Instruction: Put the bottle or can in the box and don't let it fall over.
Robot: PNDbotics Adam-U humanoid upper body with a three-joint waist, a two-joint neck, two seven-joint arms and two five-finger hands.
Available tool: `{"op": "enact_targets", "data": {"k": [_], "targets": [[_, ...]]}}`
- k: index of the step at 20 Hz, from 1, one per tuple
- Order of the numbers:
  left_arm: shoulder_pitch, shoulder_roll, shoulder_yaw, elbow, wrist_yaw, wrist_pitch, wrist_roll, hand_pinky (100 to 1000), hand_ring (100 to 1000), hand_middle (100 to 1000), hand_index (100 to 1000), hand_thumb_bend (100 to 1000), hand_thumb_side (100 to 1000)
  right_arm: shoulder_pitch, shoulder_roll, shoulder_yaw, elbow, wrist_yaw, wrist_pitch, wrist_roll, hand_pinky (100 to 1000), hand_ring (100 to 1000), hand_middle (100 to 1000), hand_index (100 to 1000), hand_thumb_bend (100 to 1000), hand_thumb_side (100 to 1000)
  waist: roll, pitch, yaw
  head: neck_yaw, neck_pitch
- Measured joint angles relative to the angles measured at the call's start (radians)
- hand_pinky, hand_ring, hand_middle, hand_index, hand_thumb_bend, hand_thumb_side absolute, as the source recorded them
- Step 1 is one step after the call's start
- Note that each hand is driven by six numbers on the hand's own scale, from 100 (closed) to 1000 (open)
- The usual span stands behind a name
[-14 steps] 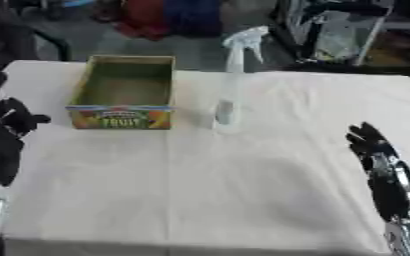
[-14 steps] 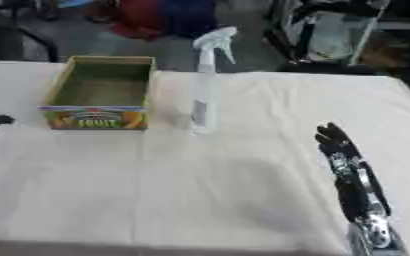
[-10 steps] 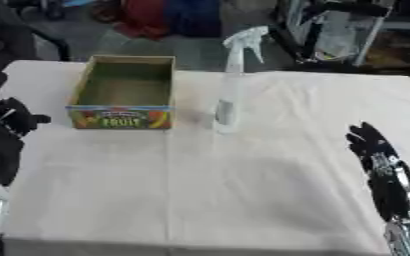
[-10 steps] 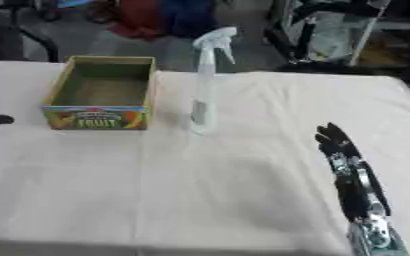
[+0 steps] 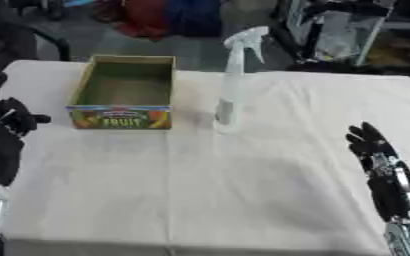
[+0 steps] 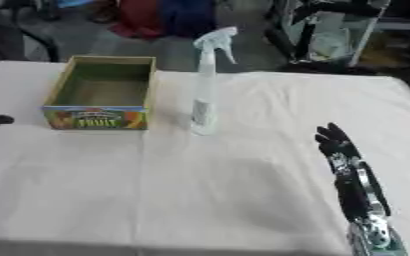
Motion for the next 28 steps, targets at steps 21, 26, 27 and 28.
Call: {"op": "enact_targets", "data": {"k": [21,26,27,28], "targets": [[-0.01,-0.018,-0.018,0.005,0.004,0.01,-0.01,527,296,348,953,506,1000,-0.407,0.167,0.134,0.404,-0.743,0.186,0.077,386,258,213,1000,426,849,0.012,0.008,0.044,-0.091,0.0],[-0.013,-0.023,-0.022,0.006,0.004,0.012,-0.012,527,296,348,953,507,1000,-0.458,0.197,0.113,0.48,-0.799,0.176,0.1,319,208,175,1000,483,876,0.012,0.009,0.05,-0.112,0.0],[-0.014,-0.026,-0.023,0.006,0.004,0.013,-0.013,527,296,348,953,507,1000,-0.469,0.201,0.109,0.494,-0.803,0.173,0.106,319,208,174,1000,485,876,0.013,0.009,0.053,-0.115,0.0],[-0.016,-0.026,-0.024,0.006,0.004,0.014,-0.014,526,296,347,953,508,1000,-0.48,0.205,0.105,0.507,-0.804,0.169,0.112,314,203,169,1000,495,882,0.015,0.009,0.056,-0.118,0.0]]}}
